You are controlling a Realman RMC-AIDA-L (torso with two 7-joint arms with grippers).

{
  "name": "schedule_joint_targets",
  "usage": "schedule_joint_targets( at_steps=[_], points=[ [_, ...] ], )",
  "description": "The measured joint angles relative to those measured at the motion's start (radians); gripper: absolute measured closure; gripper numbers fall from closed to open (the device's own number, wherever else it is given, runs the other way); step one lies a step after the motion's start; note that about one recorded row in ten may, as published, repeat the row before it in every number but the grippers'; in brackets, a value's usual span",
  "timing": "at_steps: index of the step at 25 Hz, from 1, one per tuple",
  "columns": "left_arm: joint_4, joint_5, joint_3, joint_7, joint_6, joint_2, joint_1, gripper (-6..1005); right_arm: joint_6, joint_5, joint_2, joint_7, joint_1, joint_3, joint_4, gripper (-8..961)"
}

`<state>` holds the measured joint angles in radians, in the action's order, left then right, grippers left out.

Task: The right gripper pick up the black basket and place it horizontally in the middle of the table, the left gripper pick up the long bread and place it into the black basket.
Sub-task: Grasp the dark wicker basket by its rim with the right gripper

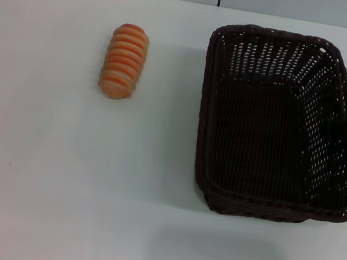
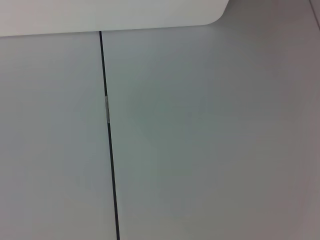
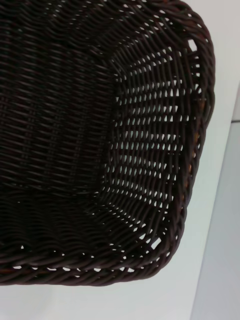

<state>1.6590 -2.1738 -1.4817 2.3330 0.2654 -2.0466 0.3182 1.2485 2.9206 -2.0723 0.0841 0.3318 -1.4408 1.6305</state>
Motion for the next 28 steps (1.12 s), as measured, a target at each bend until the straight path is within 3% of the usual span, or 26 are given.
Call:
schedule_joint_targets(
  at_steps=[3, 15, 28],
  points=[
    [-0.001, 0.0, 0.0, 0.0, 0.001, 0.0, -0.001, 194, -0.003, 0.0, 0.0, -0.024, 0.001, 0.011, 0.0, 660],
    [0.012, 0.0, 0.015, 0.0, 0.012, -0.005, 0.013, 196, -0.133, -0.001, 0.0, -0.224, -0.07, 0.019, 0.044, 693],
    [0.054, 0.008, 0.017, 0.017, 0.045, -0.018, 0.023, 197, -0.308, -0.029, -0.001, -0.722, -0.101, -0.064, 0.042, 697]
  ],
)
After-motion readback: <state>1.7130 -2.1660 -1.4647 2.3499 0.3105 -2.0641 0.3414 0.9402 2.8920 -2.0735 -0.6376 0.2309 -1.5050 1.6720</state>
